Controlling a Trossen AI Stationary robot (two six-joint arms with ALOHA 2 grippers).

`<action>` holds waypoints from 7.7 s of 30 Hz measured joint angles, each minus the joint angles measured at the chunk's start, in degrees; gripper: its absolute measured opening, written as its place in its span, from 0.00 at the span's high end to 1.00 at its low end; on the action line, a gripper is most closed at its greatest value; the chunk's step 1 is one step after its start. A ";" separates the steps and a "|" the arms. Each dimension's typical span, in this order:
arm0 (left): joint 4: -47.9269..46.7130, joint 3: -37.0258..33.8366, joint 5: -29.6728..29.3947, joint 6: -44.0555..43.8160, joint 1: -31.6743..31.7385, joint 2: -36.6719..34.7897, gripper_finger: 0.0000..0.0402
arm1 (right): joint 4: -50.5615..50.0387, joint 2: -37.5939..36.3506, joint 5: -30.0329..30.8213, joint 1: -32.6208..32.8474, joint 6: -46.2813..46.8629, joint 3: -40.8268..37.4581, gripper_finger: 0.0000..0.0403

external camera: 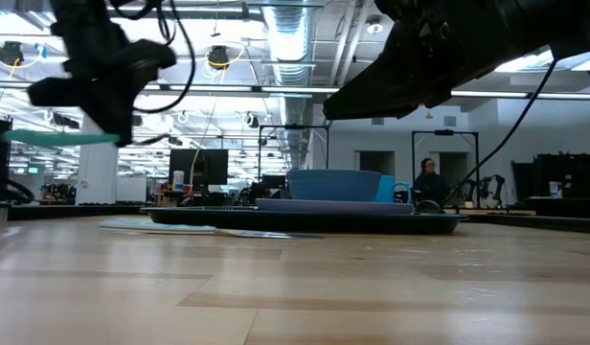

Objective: Set up tray
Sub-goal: Put the green spoon on the black napkin to the left of the blue fork, then put the blue patterned knife on the black napkin to the right of the blue fork

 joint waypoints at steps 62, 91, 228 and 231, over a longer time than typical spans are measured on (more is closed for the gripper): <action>26.16 3.00 6.27 24.02 43.06 18.25 0.96 | -3.41 0.00 0.02 -0.37 0.07 -0.02 0.75; 35.42 2.93 5.54 24.42 41.89 27.48 0.96 | -4.33 0.00 0.02 -0.39 0.38 0.00 0.75; 11.86 24.68 1.65 75.45 -4.25 41.70 0.64 | -15.34 0.00 -4.92 1.06 2.14 0.00 0.75; 12.31 24.67 3.61 74.88 -3.82 42.50 0.64 | -15.37 0.00 -4.90 1.06 2.14 0.00 0.75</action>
